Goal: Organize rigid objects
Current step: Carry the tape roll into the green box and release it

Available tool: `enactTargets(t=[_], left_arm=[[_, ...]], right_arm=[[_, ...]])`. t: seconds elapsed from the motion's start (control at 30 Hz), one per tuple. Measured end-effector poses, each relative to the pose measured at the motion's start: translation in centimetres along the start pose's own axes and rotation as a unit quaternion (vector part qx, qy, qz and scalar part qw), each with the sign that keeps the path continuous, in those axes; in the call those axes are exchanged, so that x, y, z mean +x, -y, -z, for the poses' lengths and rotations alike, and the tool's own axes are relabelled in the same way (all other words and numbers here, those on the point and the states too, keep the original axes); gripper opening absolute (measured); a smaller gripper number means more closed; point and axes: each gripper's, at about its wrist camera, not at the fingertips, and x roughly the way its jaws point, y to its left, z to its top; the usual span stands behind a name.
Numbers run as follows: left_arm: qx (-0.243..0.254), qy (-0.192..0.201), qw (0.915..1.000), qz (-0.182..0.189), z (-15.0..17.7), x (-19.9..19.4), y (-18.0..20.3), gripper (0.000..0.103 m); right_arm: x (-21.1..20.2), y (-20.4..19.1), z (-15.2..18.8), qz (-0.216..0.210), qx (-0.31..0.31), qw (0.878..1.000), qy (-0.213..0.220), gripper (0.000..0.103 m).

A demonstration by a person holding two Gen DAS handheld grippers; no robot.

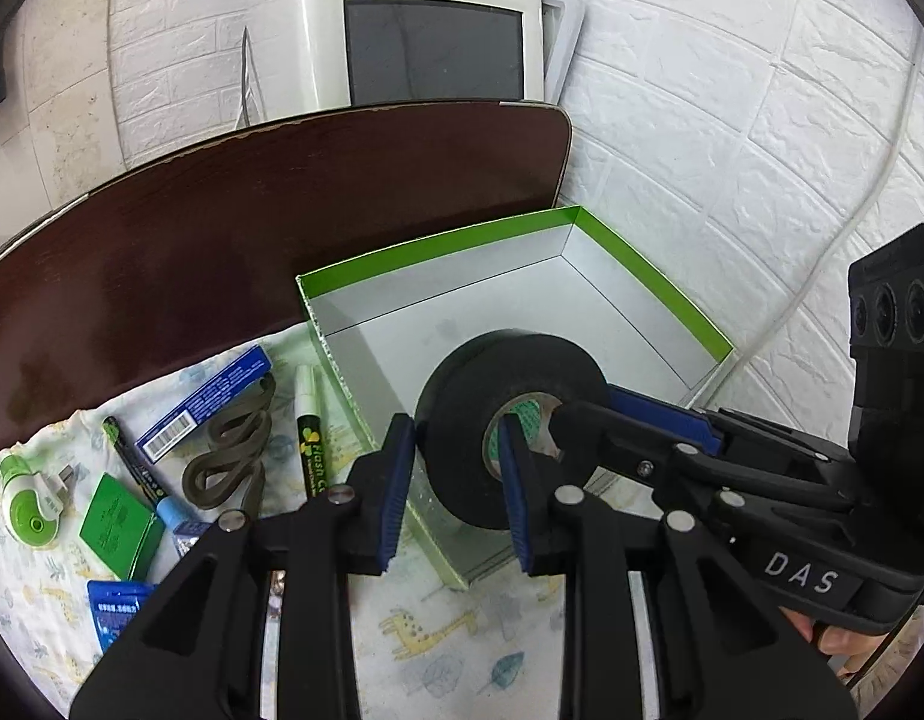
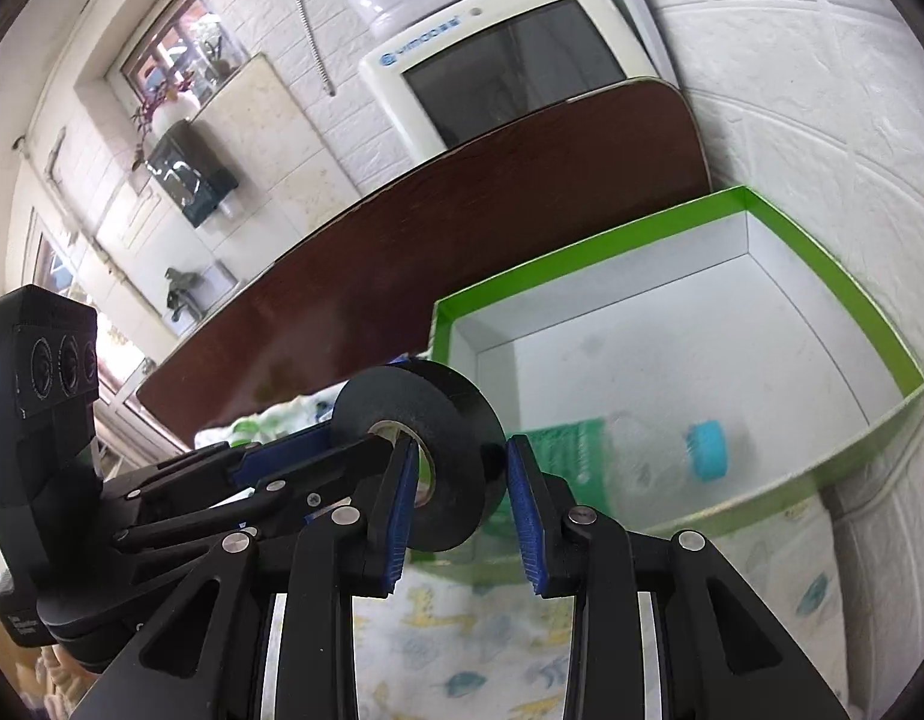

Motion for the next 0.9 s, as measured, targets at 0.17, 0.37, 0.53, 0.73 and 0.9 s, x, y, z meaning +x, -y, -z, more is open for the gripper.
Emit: enactTargets(t=[0.17, 0.37, 0.53, 0.73, 0.9], left_arm=[[-0.009, -0.024, 0.9997, 0.005, -0.6, 2.7, 0.0, 0.025], [-0.009, -0.039, 0.9992, 0.007, -0.7, 4.7, 0.1, 0.024], [-0.007, -0.041, 0.9991, 0.007, -1.2, 5.1, 0.2, 0.024], [-0.012, -0.046, 0.9989, 0.004, -1.8, 5.6, -0.3, 0.022], [-0.005, -0.045, 0.9990, 0.001, -1.9, 5.8, -0.4, 0.020]], right_arm=[[1.4, 2.0, -0.8, 0.008, 0.015, 1.000, -0.010, 0.034], [2.8, 3.9, -0.7, 0.011, 0.035, 0.999, -0.025, 0.034], [2.9, 4.4, -0.9, 0.010, 0.038, 0.999, -0.021, 0.033], [3.5, 4.6, -1.5, 0.009, 0.042, 0.999, -0.026, 0.033], [3.7, 4.6, -1.6, 0.017, 0.041, 0.999, -0.025, 0.033]])
